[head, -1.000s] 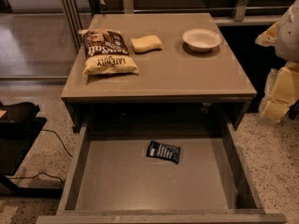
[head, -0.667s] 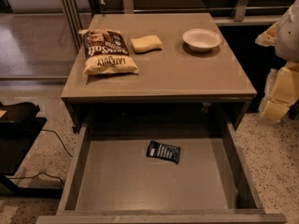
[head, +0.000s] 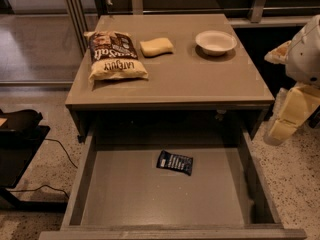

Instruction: Pick rxbar blueberry from top drawer and place on counter

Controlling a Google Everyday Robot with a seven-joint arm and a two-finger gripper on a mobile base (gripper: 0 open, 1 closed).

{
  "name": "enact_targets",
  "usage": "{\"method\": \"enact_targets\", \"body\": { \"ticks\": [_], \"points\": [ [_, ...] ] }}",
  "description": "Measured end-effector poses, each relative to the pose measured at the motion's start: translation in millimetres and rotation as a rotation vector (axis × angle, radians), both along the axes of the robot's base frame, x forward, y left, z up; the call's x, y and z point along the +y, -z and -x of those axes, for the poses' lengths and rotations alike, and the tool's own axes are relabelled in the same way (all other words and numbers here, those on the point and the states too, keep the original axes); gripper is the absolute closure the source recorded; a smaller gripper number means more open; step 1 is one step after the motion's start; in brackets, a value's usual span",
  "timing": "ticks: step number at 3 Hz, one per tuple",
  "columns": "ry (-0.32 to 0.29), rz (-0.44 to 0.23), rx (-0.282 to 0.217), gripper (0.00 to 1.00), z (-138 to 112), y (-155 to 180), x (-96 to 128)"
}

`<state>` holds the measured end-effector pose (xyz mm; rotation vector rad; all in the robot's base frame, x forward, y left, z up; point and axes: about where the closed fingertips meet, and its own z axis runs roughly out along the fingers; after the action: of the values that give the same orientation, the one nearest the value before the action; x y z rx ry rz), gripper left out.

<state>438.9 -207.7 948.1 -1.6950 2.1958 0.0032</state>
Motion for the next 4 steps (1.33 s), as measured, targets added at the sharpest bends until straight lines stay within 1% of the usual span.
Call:
{"method": "enact_targets", "body": {
  "ticks": [1, 2, 3, 4],
  "points": [
    [-0.049, -0.109, 0.011, 0.0, -0.3, 41.2, 17.1],
    [-0.099, -0.233, -0.001, 0.0, -4.6, 81.6, 37.4],
    [-0.072, -0.281, 0.016, 0.0, -17.4, 130.8, 43.4],
    [-0.071, -0.279, 0.017, 0.0, -16.7, 130.1, 43.9]
  ]
}}
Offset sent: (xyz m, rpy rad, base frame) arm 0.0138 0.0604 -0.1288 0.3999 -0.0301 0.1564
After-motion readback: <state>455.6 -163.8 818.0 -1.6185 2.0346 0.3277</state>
